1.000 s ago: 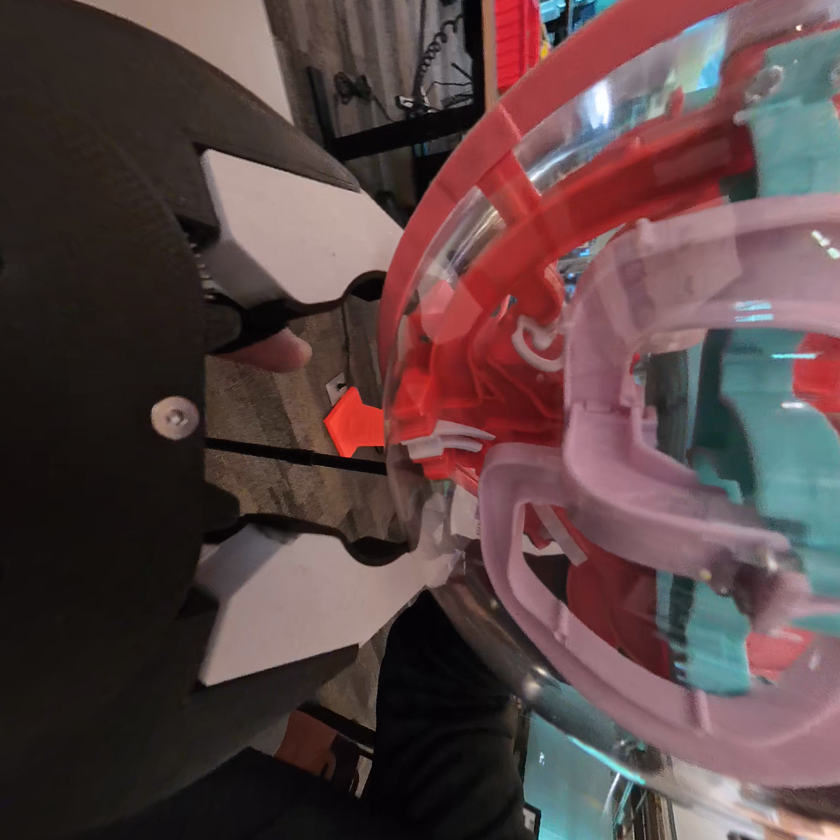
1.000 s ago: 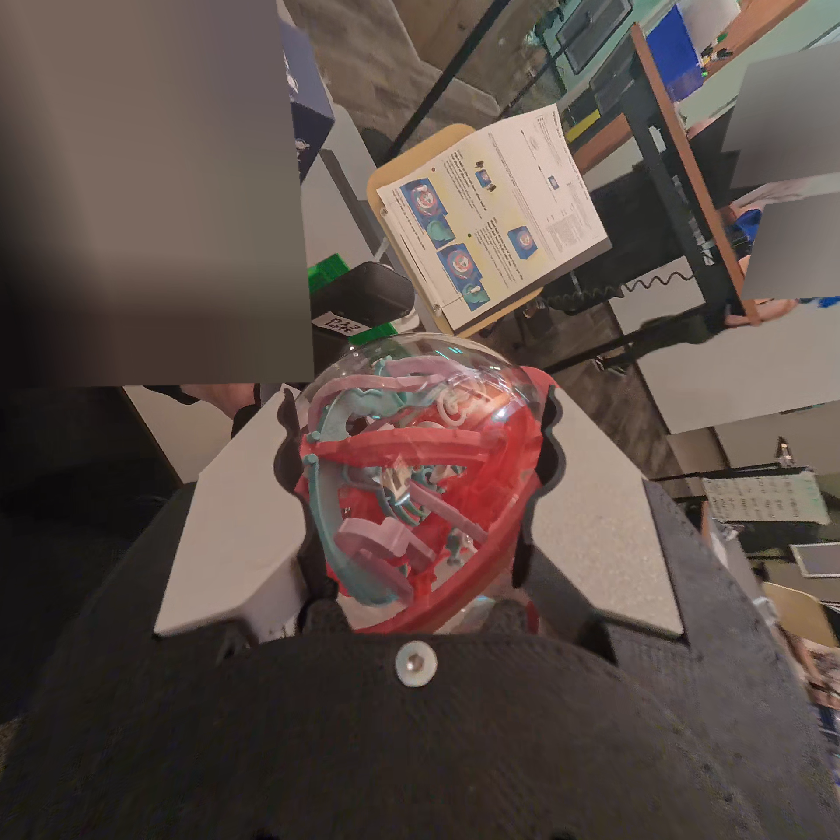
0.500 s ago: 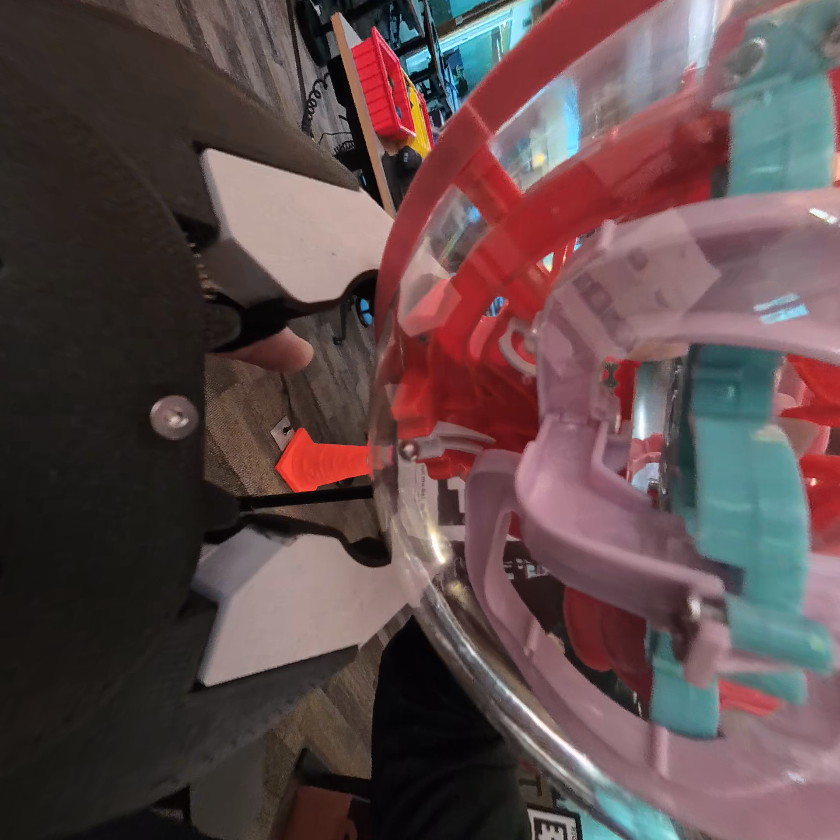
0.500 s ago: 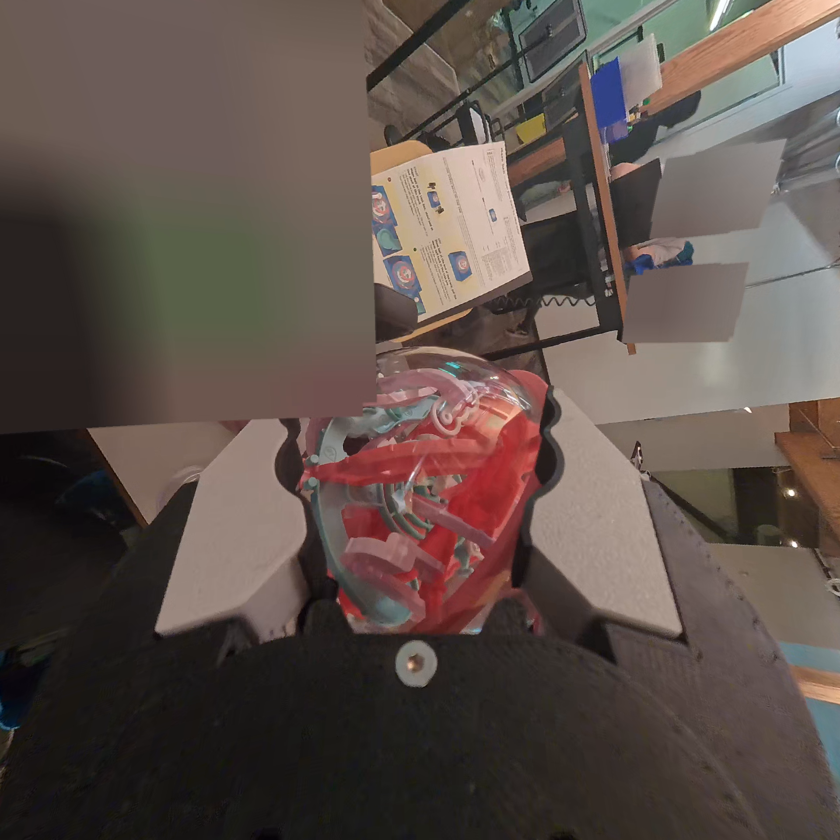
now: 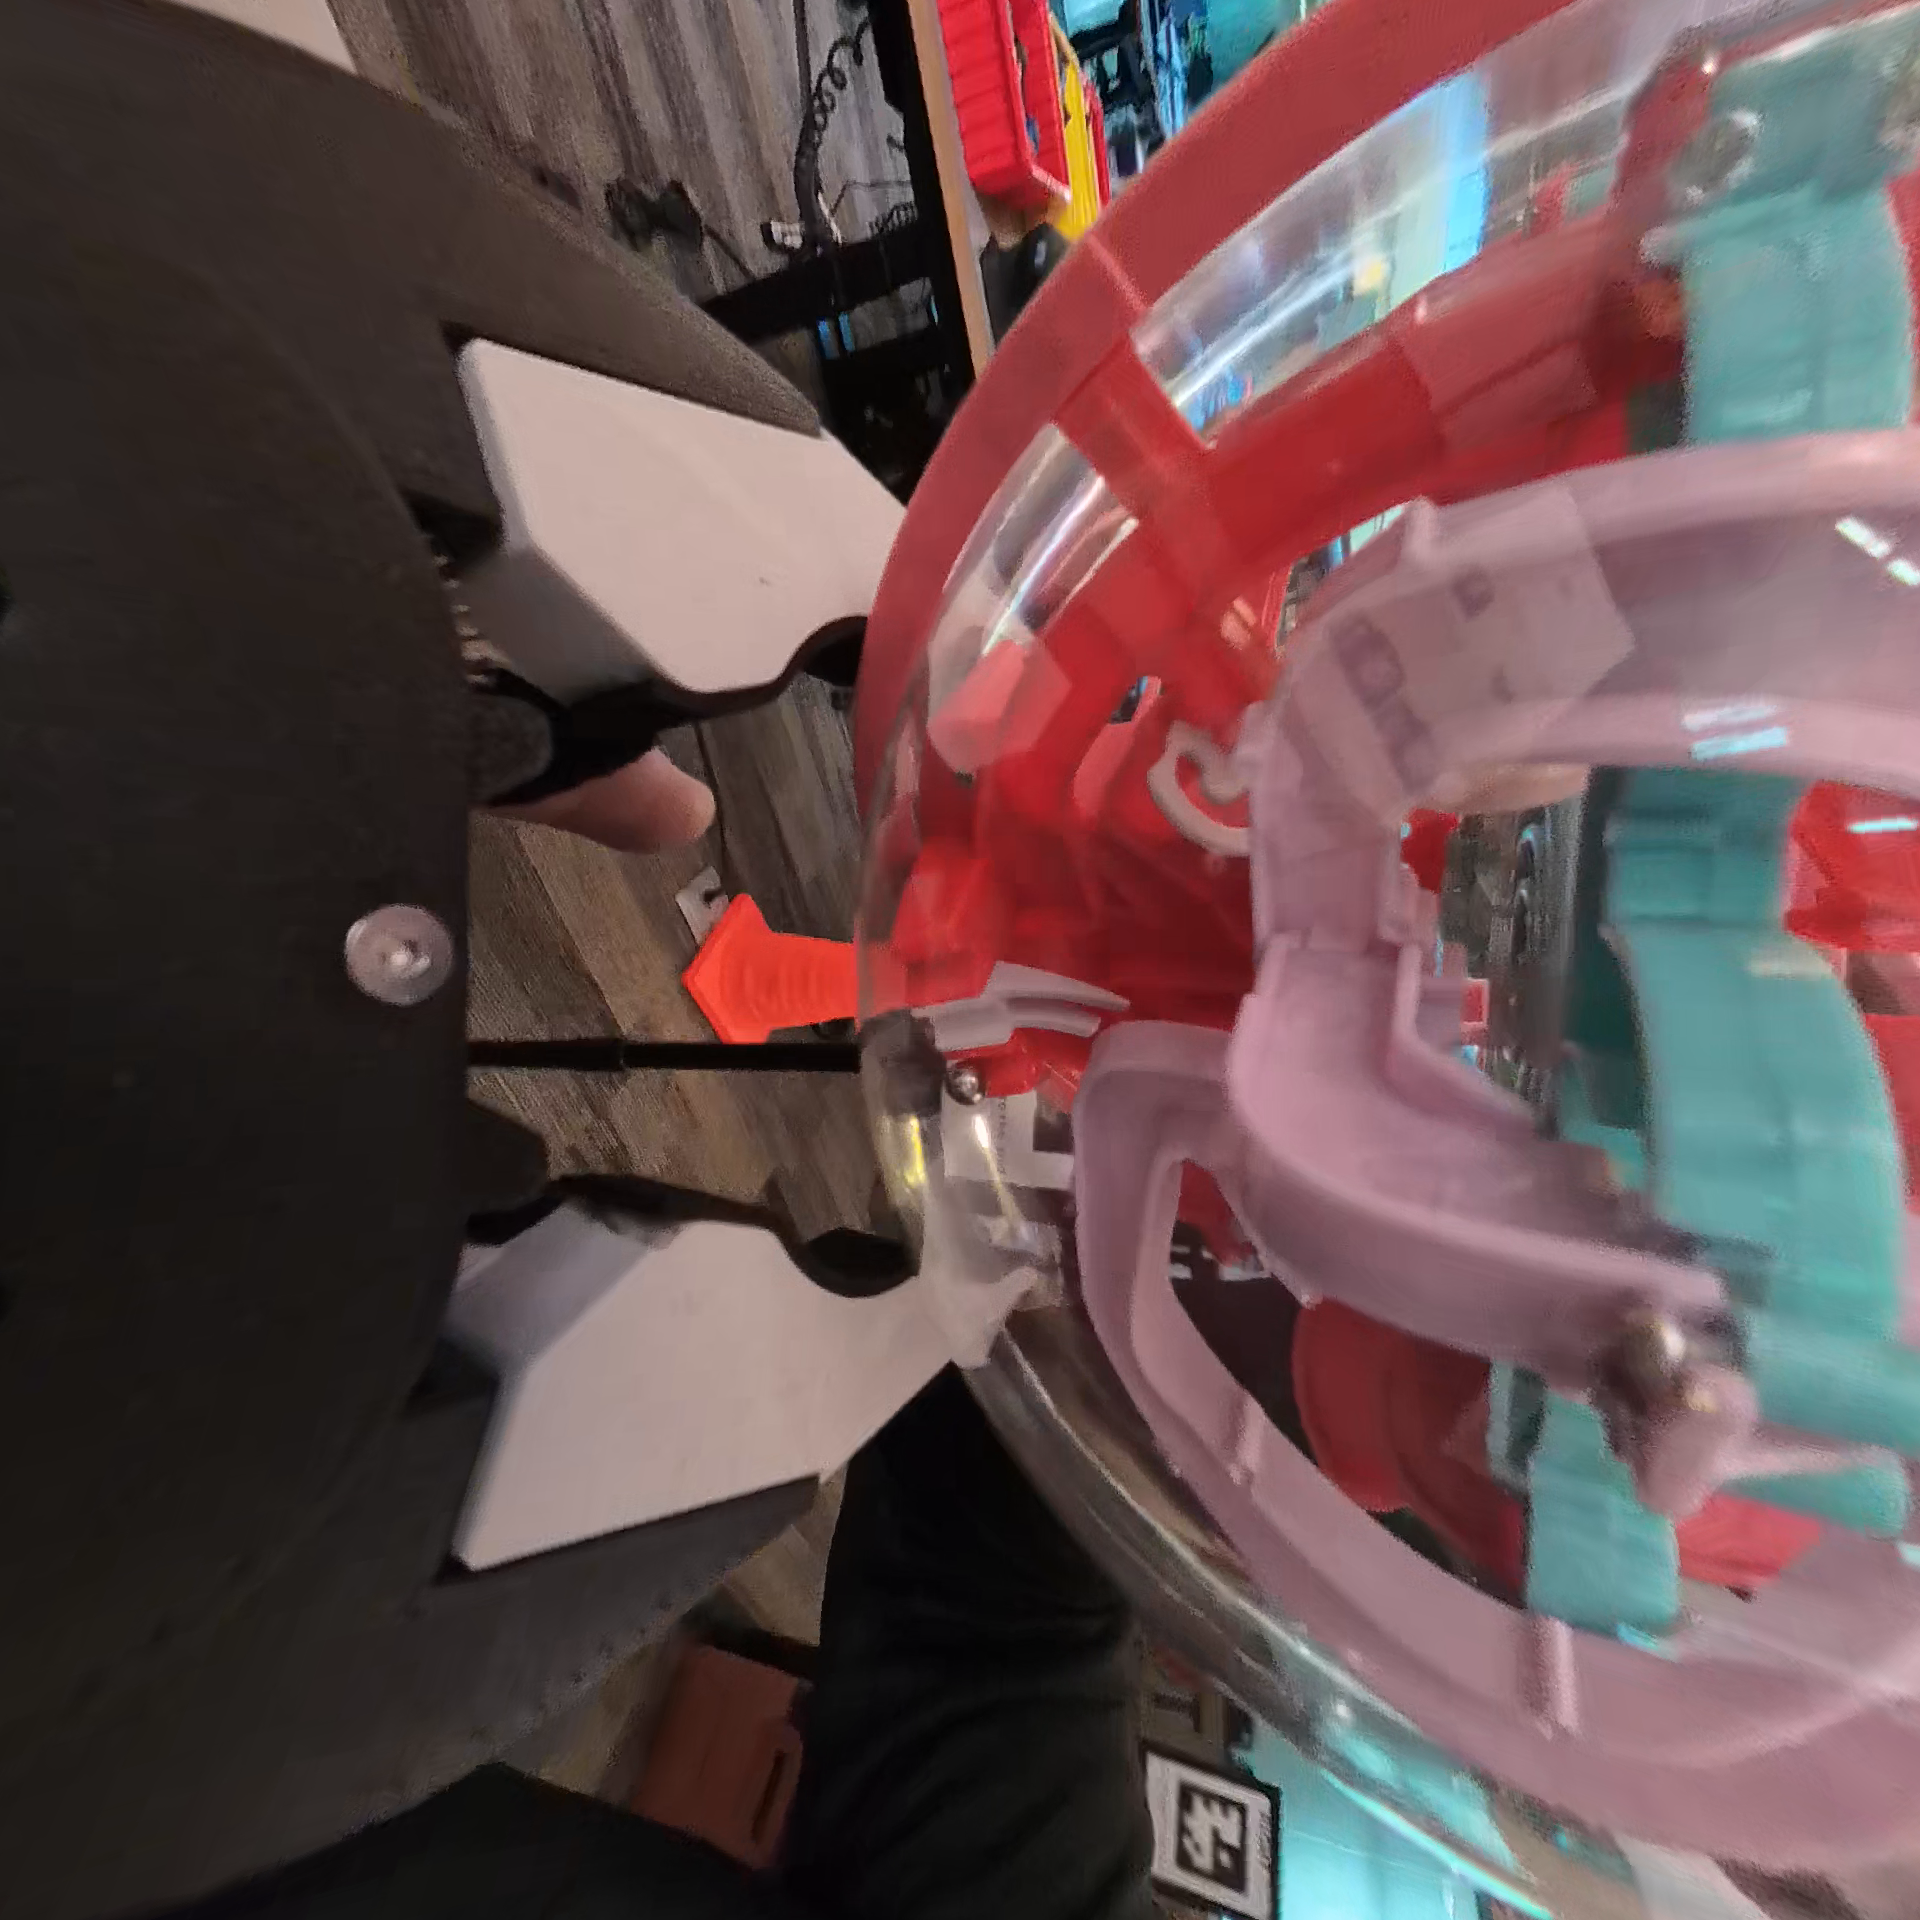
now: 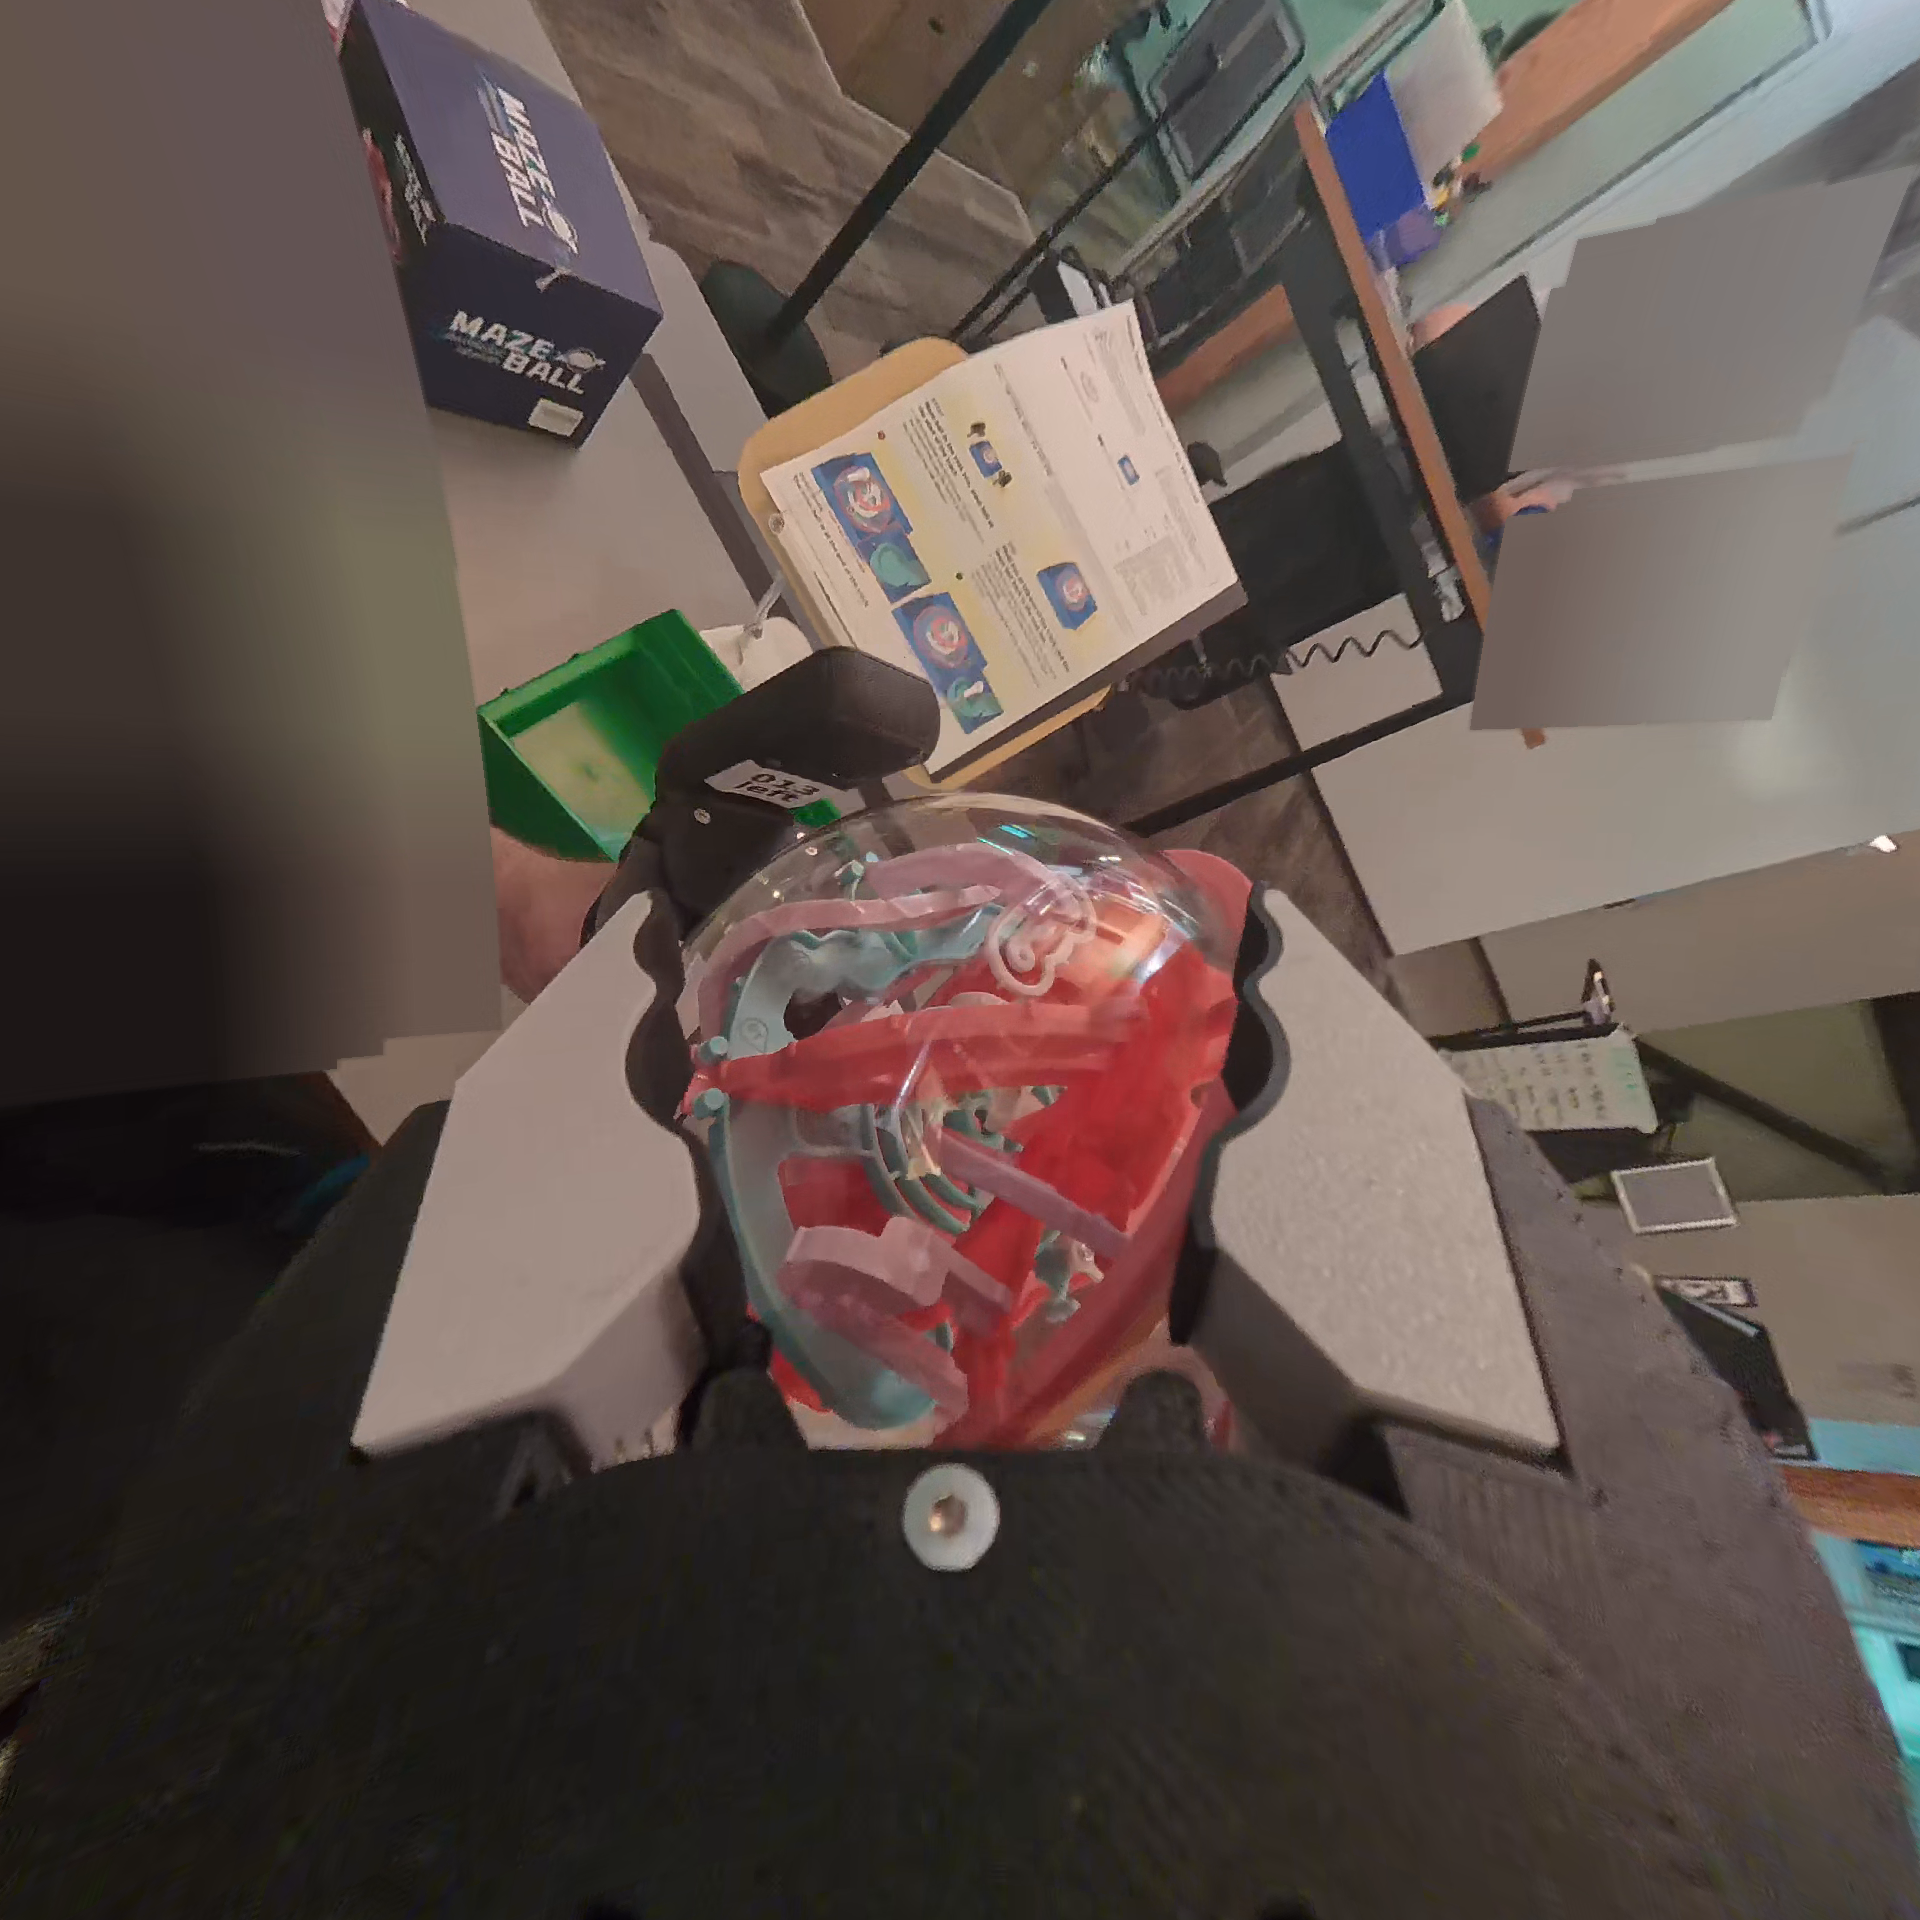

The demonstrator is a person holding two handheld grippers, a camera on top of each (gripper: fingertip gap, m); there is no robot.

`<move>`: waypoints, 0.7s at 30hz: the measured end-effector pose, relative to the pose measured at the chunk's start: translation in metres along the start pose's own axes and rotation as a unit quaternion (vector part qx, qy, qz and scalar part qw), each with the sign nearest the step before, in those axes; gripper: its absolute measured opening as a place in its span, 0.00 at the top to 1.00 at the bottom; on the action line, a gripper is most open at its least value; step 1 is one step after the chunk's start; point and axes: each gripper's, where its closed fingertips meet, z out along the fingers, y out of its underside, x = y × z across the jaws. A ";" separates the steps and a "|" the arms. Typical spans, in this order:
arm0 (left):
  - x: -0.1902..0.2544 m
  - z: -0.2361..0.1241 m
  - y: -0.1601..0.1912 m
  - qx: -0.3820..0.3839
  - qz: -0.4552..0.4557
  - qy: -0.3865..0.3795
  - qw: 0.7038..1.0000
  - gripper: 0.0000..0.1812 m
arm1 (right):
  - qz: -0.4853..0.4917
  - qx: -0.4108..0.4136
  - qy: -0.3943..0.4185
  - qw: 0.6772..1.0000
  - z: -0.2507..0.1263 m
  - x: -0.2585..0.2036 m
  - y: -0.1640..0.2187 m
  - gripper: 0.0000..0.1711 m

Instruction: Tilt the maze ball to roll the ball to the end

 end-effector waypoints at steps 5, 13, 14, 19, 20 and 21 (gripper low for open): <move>-0.002 0.008 0.008 0.025 -0.029 0.019 0.999 0.42 | 0.001 -0.041 -0.015 0.999 0.010 0.000 0.010 0.38; -0.006 0.021 0.016 0.038 -0.043 0.038 0.998 0.42 | -0.005 -0.075 -0.022 0.997 0.018 0.000 0.017 0.40; -0.006 0.021 0.017 0.038 -0.046 0.038 0.997 0.42 | -0.001 -0.075 -0.022 0.997 0.018 0.000 0.019 0.40; -0.012 0.017 0.021 0.025 -0.051 0.021 0.998 0.42 | 0.018 -0.054 -0.023 0.998 0.019 0.004 0.026 0.39; -0.013 0.016 0.021 0.023 -0.049 0.017 0.998 0.42 | 0.019 -0.049 -0.022 0.998 0.019 0.005 0.026 0.39; -0.014 0.015 0.021 0.022 -0.047 0.015 0.999 0.42 | 0.018 -0.045 -0.020 0.999 0.019 0.006 0.025 0.39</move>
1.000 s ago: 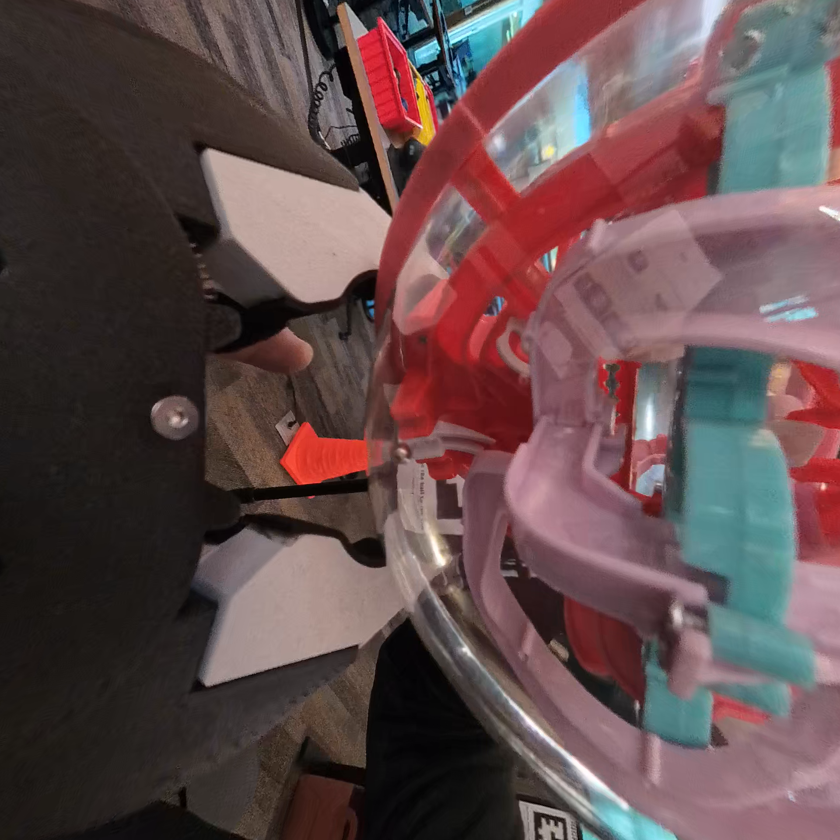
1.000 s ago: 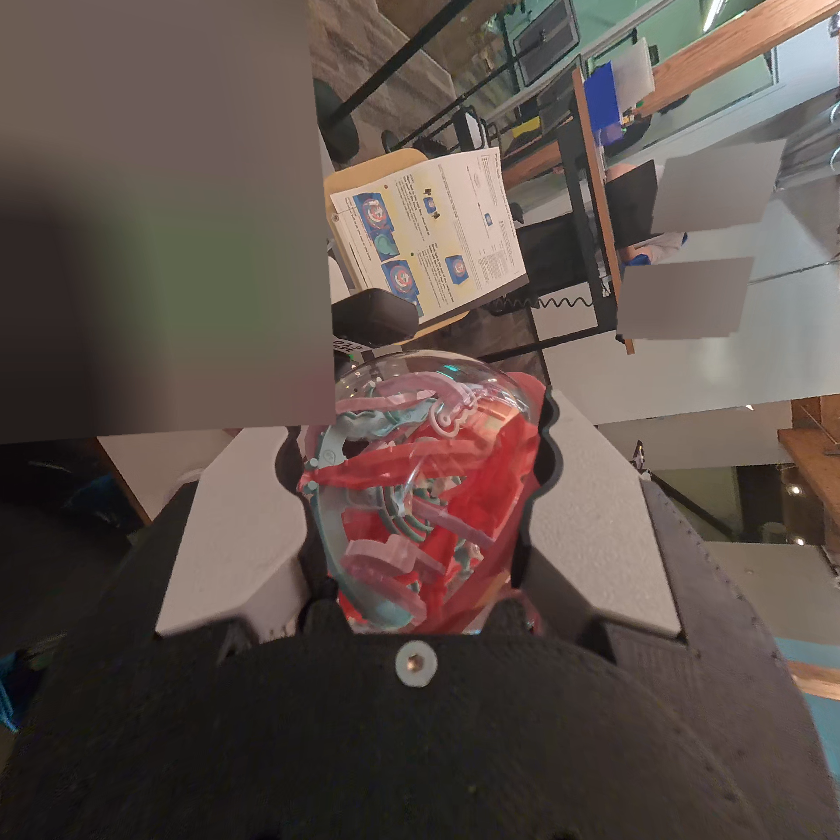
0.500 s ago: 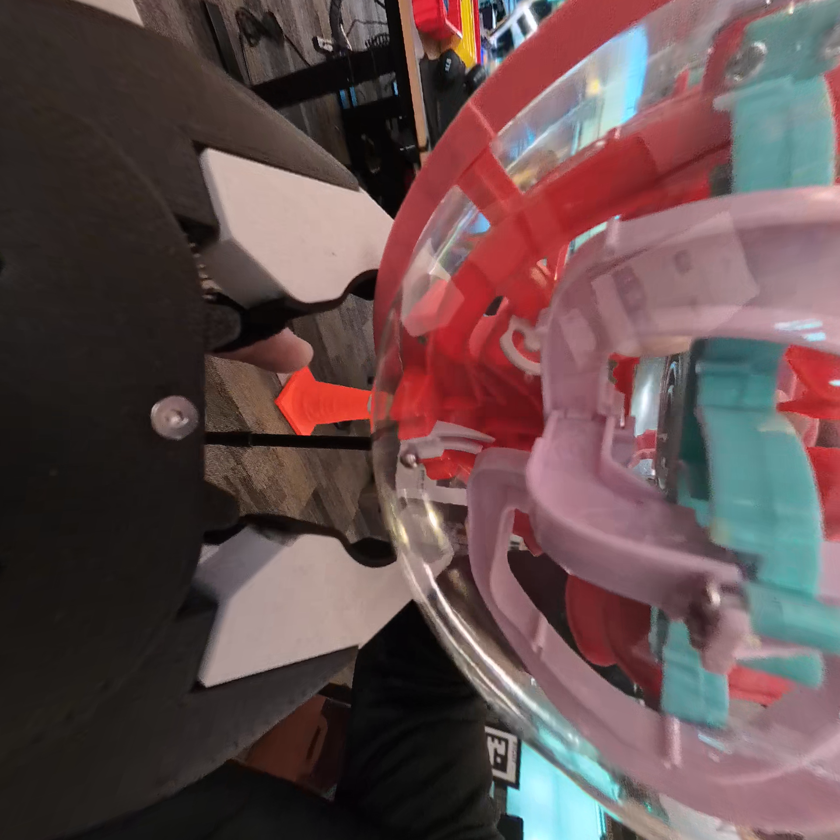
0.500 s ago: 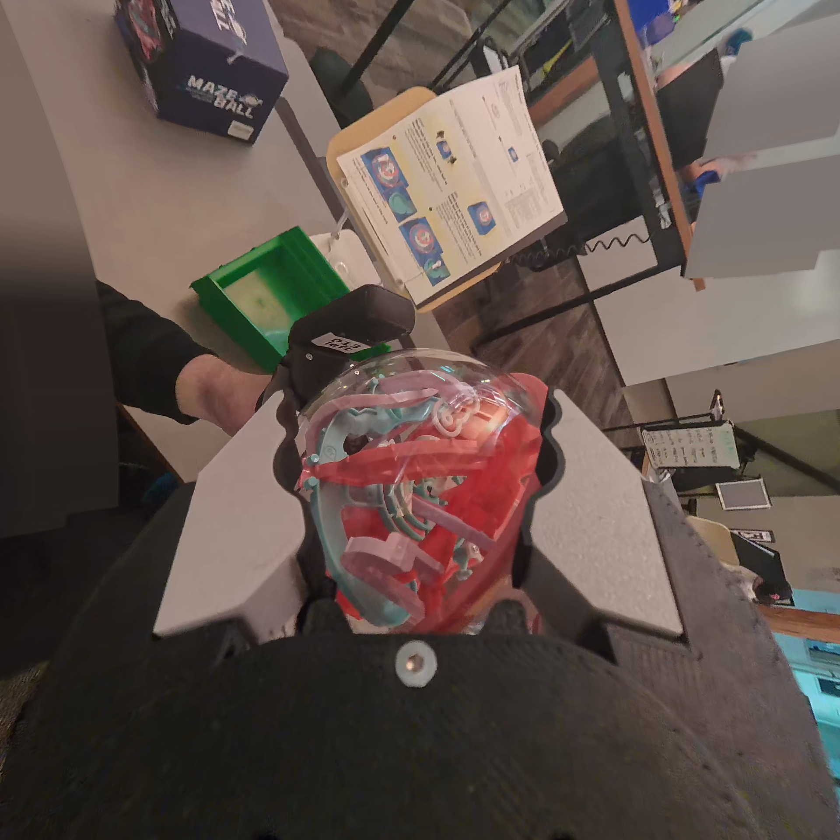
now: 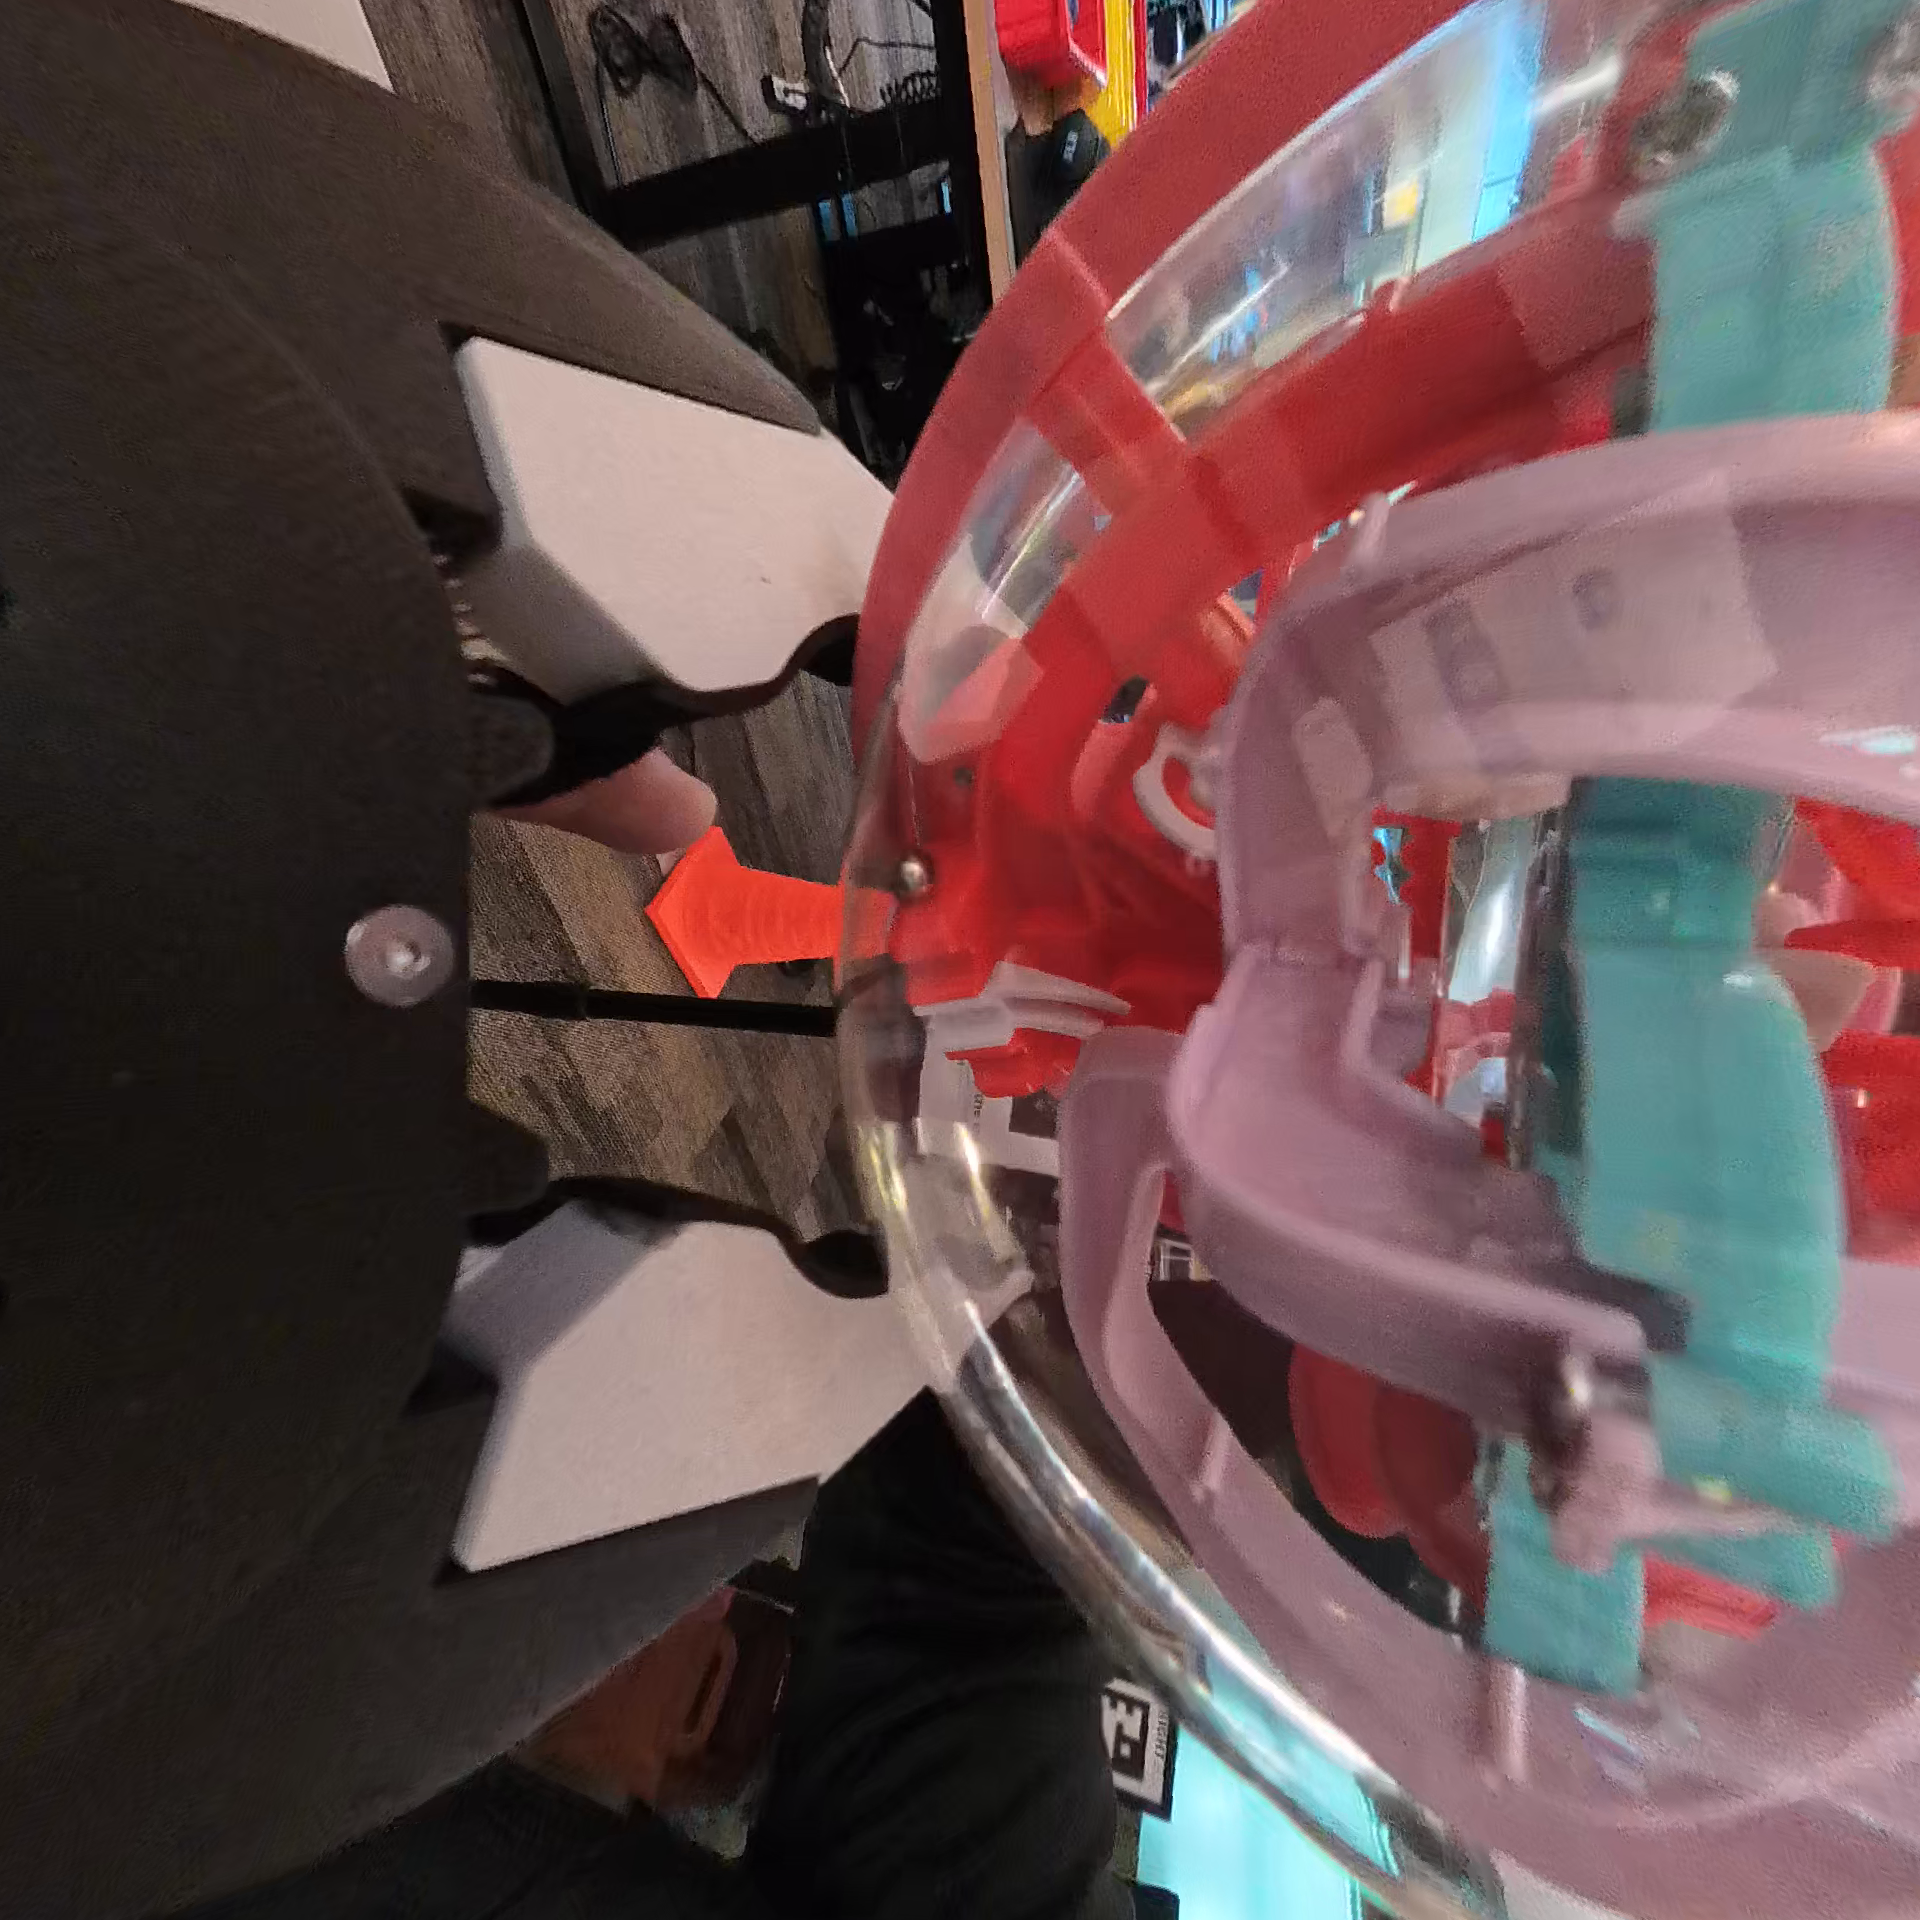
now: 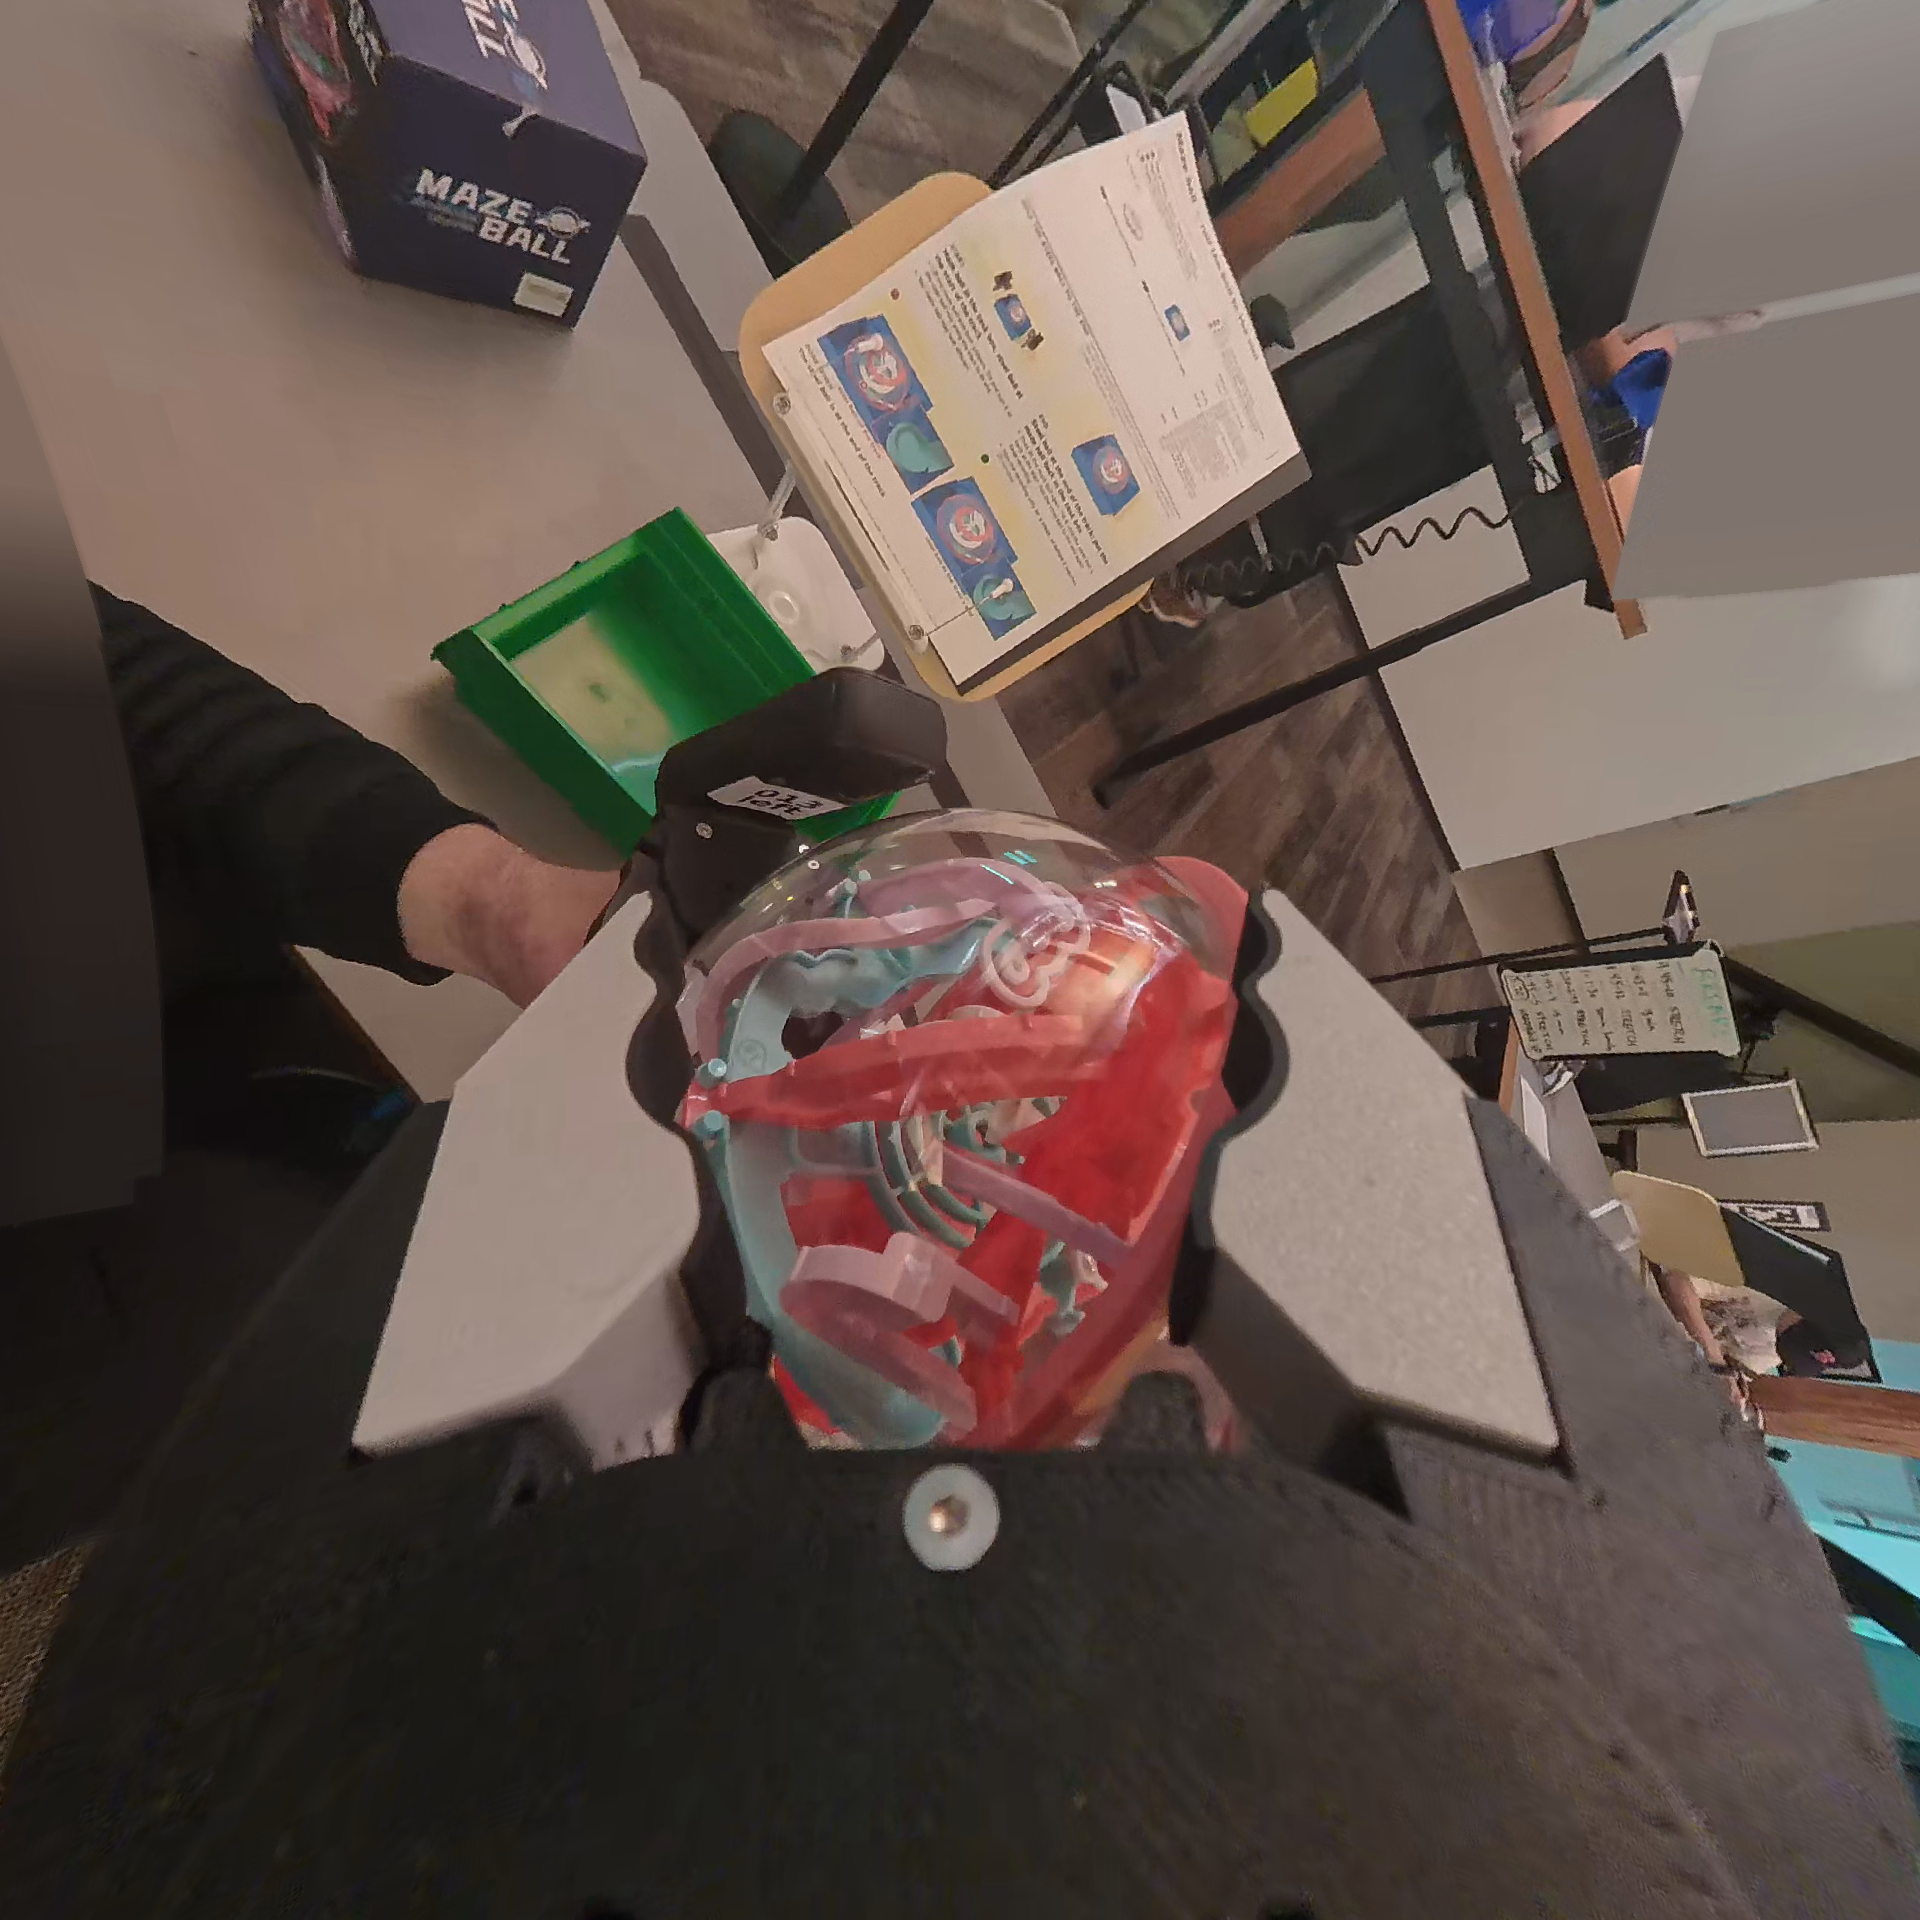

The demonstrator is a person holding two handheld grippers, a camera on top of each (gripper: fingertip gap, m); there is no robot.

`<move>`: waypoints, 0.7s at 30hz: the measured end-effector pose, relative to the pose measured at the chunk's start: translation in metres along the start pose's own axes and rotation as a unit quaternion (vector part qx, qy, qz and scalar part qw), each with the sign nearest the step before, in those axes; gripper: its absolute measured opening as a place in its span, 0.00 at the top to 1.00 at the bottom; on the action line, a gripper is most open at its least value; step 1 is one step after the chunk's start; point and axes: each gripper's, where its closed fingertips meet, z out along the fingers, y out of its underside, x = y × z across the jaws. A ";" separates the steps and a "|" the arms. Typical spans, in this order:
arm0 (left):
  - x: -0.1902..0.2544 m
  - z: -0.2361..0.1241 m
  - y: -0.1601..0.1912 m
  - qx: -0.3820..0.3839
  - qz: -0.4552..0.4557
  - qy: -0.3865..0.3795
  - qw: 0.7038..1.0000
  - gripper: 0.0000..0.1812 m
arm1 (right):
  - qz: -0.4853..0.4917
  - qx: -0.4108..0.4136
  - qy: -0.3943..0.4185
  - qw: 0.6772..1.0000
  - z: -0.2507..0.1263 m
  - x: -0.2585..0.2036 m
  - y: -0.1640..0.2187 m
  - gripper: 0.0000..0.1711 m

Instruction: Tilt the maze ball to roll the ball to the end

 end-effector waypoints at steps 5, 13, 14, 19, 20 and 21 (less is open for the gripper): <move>0.002 0.002 -0.010 0.008 0.029 -0.002 1.000 0.41 | -0.038 0.005 0.015 0.999 -0.005 -0.005 -0.016 0.39; 0.009 0.007 -0.030 0.013 0.059 -0.004 0.998 0.41 | -0.055 0.009 0.032 0.998 -0.020 -0.002 -0.031 0.39; 0.010 0.006 -0.030 0.012 0.060 -0.004 0.998 0.41 | -0.055 0.010 0.034 0.998 -0.021 -0.003 -0.031 0.39; 0.016 0.008 -0.027 0.006 0.050 0.004 0.999 0.41 | -0.043 0.007 0.035 0.998 -0.023 -0.004 -0.031 0.39; 0.017 0.008 -0.028 0.008 0.047 0.005 0.999 0.41 | -0.040 0.006 0.035 0.999 -0.023 -0.003 -0.031 0.40; 0.018 0.008 -0.028 0.010 0.045 0.006 0.999 0.41 | -0.037 0.005 0.034 0.999 -0.023 -0.003 -0.031 0.39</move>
